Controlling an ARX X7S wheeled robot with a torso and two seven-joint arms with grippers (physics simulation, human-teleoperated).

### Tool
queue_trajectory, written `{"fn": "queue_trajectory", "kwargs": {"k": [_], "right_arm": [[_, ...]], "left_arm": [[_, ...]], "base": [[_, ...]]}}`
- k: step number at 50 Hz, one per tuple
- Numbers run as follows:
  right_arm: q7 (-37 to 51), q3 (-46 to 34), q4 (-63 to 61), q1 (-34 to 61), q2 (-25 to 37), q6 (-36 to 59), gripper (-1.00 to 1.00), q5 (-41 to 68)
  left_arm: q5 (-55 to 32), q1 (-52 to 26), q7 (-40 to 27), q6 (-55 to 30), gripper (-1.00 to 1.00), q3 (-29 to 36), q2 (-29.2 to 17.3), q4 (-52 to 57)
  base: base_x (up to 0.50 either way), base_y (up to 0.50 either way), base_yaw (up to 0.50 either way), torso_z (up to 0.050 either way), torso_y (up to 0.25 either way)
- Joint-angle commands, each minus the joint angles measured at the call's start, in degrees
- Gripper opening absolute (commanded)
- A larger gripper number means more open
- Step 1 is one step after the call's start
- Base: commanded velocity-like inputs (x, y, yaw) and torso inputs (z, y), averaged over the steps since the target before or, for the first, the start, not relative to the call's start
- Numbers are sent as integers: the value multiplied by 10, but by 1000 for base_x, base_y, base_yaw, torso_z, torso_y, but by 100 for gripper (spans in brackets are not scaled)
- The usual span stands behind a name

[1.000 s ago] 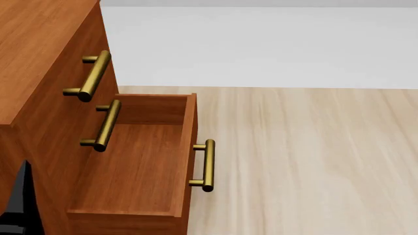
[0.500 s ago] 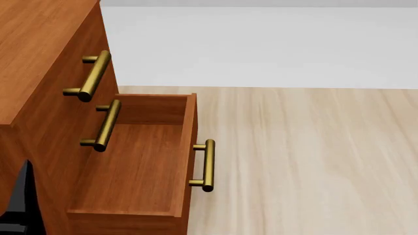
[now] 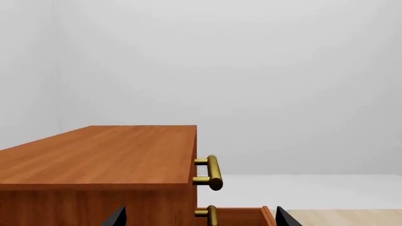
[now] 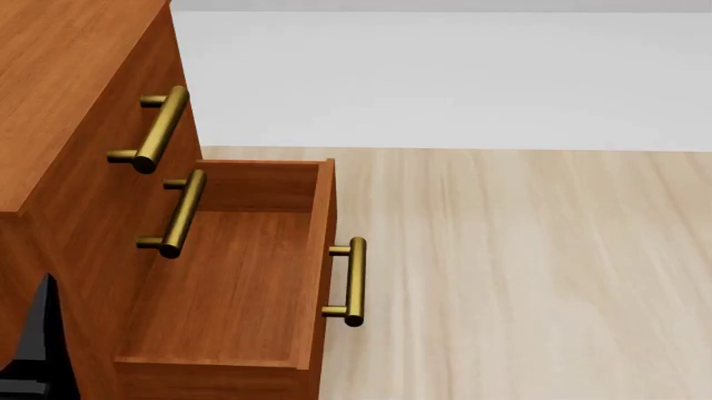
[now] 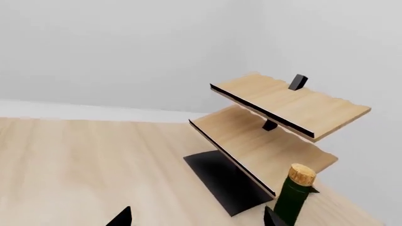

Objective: Put the wine bottle in the bottom drawer of the cabinet.

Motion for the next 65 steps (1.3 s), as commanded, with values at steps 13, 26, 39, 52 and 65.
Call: {"fn": "queue_trajectory", "kwargs": {"k": [13, 26, 39, 52, 65], "right_arm": [[-4, 29, 34, -1, 6, -13, 100, 14], [-3, 52, 38, -7, 10, -9, 100, 26], [-6, 61, 59, 0, 13, -13, 100, 33], [-12, 73, 61, 4, 22, 3, 100, 52], [-16, 87, 76, 14, 24, 2, 100, 67]], "left_arm": [[2, 3, 4, 8, 100, 1, 1, -9], [2, 4, 3, 9, 100, 2, 2, -11], [1, 0, 7, 6, 100, 6, 6, -14], [-2, -2, 6, 6, 100, 7, 5, -14], [2, -4, 10, 5, 100, 12, 11, -20]], "base": [[0, 0, 0, 0, 0], [0, 0, 0, 0, 0], [0, 0, 0, 0, 0], [0, 0, 0, 0, 0], [0, 0, 0, 0, 0]]}}
